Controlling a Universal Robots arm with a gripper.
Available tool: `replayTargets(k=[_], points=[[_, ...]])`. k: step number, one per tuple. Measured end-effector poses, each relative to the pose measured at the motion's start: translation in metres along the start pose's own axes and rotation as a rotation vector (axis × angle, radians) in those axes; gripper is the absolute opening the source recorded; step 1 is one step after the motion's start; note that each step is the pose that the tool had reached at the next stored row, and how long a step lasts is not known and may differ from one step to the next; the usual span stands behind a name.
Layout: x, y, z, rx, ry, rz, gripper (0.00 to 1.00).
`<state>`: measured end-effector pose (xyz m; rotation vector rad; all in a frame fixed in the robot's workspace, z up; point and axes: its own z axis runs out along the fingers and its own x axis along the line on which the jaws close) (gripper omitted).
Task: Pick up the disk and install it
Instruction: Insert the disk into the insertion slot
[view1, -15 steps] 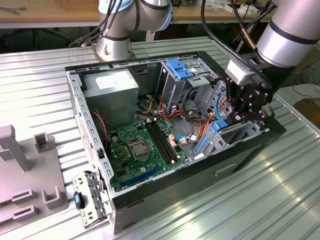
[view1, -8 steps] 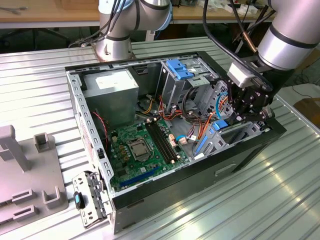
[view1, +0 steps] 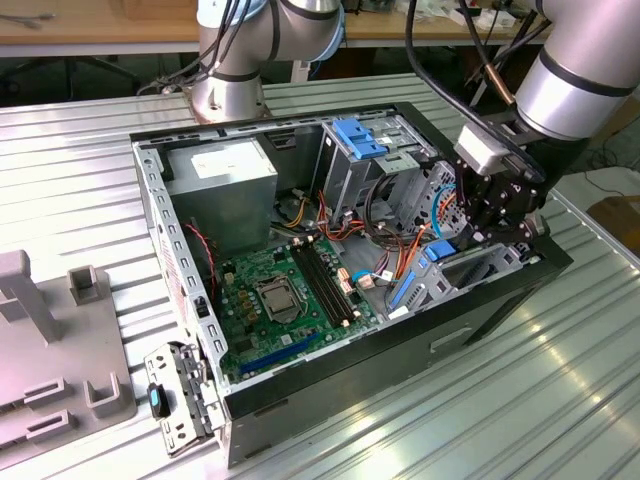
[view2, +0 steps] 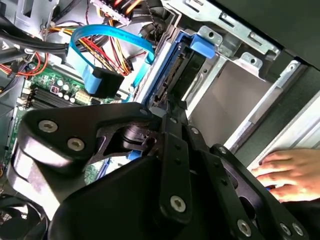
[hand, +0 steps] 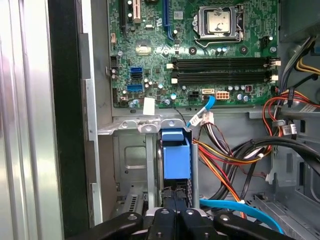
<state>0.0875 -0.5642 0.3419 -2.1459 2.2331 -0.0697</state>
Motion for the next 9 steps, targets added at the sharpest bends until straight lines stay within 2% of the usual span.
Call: replayTargets(k=[9], points=[[0.0,-0.0001,-0.0009,0.0,0.0007,0.0,0.11]])
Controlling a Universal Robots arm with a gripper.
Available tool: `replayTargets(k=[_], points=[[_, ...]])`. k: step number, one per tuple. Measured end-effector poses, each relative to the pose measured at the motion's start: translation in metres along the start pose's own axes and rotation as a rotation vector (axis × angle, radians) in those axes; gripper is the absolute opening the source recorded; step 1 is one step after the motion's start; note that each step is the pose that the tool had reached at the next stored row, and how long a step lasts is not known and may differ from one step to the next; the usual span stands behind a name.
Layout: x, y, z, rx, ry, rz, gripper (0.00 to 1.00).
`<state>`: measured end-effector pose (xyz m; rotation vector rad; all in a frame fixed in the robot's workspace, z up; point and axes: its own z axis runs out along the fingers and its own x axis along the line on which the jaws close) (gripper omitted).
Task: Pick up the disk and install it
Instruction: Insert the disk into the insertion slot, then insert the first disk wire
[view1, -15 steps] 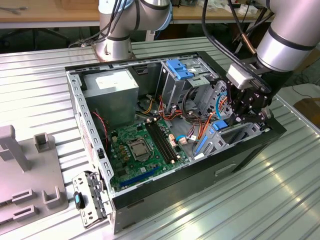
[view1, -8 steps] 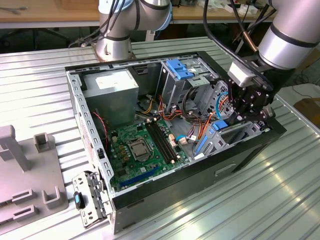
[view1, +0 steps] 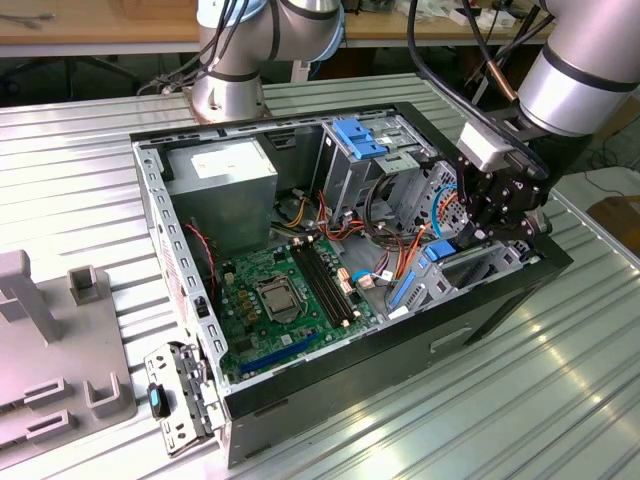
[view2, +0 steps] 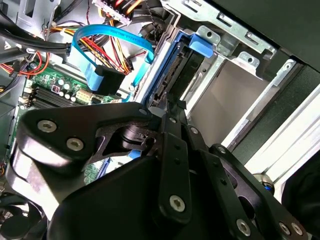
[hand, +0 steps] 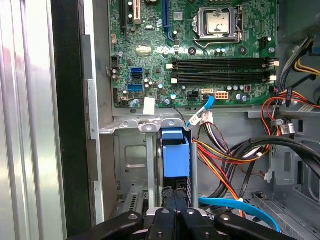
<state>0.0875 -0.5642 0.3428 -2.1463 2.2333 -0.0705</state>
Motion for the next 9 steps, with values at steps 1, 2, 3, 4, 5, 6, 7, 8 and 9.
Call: replayTargets(k=[1,2,3,4,5,6,7,8,9], points=[[0.0,0.0,0.0,0.0,0.0,0.0,0.11],[0.0,0.0,0.0,0.0,0.0001,0.0,0.11],[0.0,0.0,0.0,0.0,0.0002,0.0,0.11],[0.0,0.0,0.0,0.0,0.0003,0.0,0.11],[0.0,0.0,0.0,0.0,0.0004,0.0,0.11],[-0.0001,-0.0001,-0.0012,0.0,0.0008,0.0,0.11],[0.0,-0.0003,-0.0051,0.0,0.0004,0.0,0.11],[0.0,-0.0004,-0.0068,0.0,0.0004,0.0,0.11],[0.0,-0.0005,-0.008,0.0,0.0004,0.0,0.11]])
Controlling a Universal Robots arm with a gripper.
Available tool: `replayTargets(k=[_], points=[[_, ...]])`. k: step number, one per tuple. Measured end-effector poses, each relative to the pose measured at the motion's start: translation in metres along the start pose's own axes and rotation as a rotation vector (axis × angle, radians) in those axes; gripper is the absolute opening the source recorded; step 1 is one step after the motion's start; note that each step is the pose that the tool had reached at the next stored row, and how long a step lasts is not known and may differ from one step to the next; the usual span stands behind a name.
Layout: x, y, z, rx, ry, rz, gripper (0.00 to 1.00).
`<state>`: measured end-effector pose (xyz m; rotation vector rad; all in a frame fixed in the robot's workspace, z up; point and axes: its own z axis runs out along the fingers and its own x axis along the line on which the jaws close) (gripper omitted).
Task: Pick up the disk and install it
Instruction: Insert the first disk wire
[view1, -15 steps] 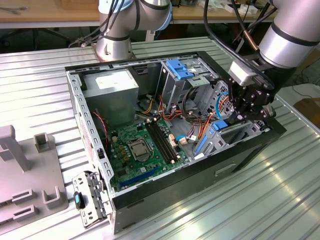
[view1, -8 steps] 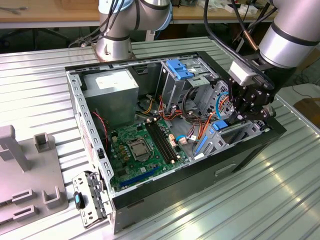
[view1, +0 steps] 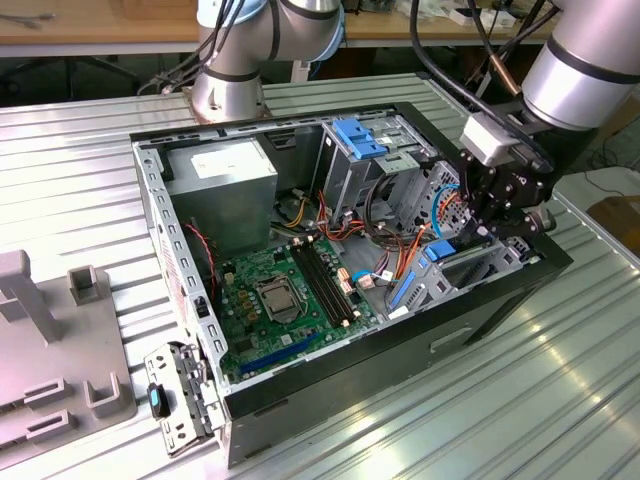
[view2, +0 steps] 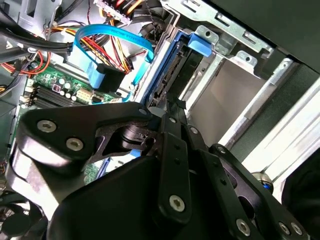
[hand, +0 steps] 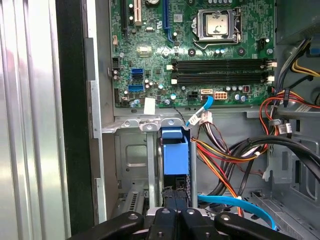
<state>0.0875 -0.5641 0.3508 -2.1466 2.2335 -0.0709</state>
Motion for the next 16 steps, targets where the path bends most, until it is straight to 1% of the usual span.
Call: replayTargets(k=[1,2,9,10,12,13,14,15,16], points=[[0.0,-0.0001,-0.0019,0.0,-0.0001,-0.002,0.11],[-0.0001,-0.0001,-0.002,0.0,-0.0008,-0.012,0.11],[-0.0002,-0.0001,-0.0021,0.0001,-0.0088,-0.144,0.11],[-0.0002,-0.0002,-0.0026,0.0001,-0.0103,-0.169,0.11],[-0.0002,-0.0005,-0.0069,0.0001,-0.0117,-0.188,0.11],[-0.0002,-0.0009,-0.0131,0.0001,-0.0117,-0.194,0.11],[-0.0002,-0.0011,-0.0154,0.0001,-0.0121,-0.195,0.11],[-0.0004,-0.0025,-0.0153,0.0001,-0.0124,-0.198,0.11],[-0.0005,-0.005,-0.0153,-0.0001,-0.0138,-0.224,0.11]])
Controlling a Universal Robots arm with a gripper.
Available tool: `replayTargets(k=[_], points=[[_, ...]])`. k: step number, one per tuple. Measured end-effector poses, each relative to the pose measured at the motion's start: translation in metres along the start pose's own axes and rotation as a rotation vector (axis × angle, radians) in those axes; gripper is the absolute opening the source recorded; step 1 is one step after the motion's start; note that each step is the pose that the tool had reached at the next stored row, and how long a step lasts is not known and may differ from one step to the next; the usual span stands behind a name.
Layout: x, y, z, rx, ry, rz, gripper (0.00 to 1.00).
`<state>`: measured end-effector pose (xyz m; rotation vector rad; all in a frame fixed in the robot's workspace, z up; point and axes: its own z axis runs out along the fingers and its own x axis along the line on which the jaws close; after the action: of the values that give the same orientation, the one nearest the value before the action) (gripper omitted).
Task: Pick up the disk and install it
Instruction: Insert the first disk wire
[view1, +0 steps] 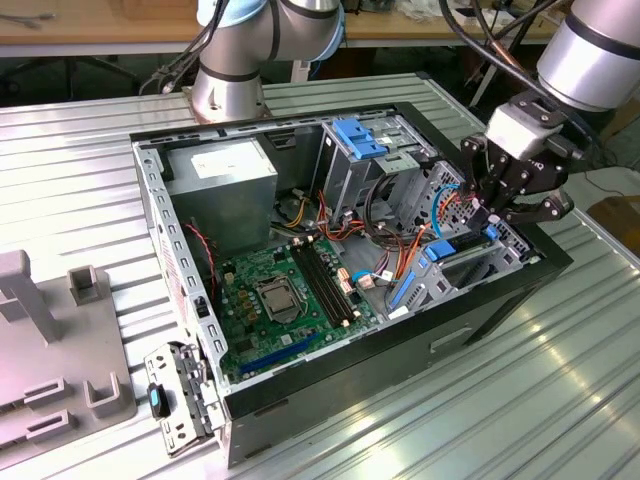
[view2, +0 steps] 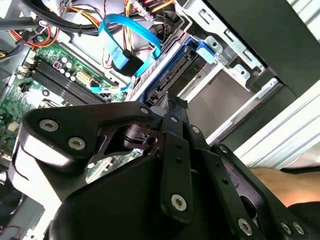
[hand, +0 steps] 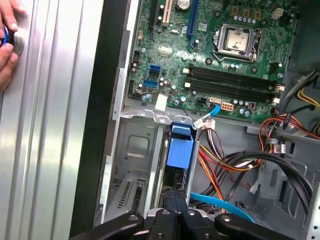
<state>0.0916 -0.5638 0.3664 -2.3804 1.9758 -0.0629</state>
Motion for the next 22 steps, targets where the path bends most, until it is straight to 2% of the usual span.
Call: replayTargets(k=[4,7,10,11,13,14,17,22], points=[[0.0007,-0.0037,0.0003,0.0001,-0.0039,-0.06,0.11],[0.0016,-0.0089,0.0006,0.0001,-0.005,-0.079,0.11],[0.0022,-0.0165,0.0011,0.0001,-0.0058,-0.089,0.11],[0.0024,-0.023,0.0015,0.0001,-0.006,-0.094,0.11],[0.0014,-0.0281,0.0019,-0.0006,-0.0054,-0.095,0.11],[-0.0006,-0.0315,0.0021,-0.0009,-0.0044,-0.095,0.11],[-0.0053,-0.0363,0.0024,-0.0017,-0.0016,-0.096,0.11],[-0.0252,-0.043,0.0028,-0.0055,0.0144,-0.097,0.11]])
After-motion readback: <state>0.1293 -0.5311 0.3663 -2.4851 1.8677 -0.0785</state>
